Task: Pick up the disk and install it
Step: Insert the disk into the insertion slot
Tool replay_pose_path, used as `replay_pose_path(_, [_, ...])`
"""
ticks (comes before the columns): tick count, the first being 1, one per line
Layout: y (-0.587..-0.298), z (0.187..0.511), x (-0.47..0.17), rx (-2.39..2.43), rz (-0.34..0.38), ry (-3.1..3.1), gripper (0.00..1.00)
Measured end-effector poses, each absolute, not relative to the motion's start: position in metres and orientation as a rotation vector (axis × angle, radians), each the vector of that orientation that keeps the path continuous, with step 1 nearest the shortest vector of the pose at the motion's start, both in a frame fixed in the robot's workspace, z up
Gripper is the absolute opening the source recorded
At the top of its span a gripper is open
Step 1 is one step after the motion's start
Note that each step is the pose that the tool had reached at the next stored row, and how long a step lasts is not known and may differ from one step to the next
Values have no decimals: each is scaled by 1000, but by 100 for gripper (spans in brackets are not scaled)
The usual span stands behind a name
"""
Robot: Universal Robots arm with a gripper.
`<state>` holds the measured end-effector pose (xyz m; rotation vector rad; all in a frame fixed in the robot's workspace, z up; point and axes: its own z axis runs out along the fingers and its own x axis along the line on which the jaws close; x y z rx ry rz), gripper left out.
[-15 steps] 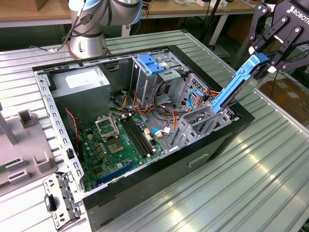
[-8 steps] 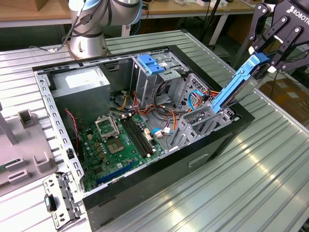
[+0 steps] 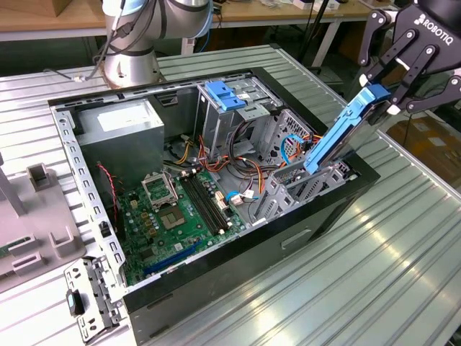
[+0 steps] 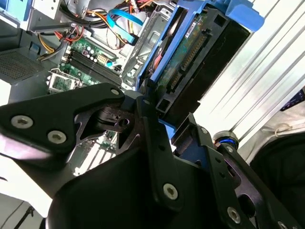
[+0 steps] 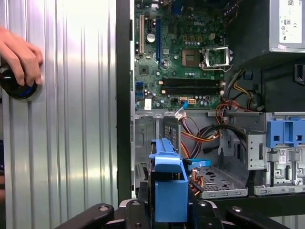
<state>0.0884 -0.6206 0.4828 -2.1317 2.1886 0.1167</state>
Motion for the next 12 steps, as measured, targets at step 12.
replay_pose_path(12, [-619, 476, 66, -2088, 114, 2228, 37])
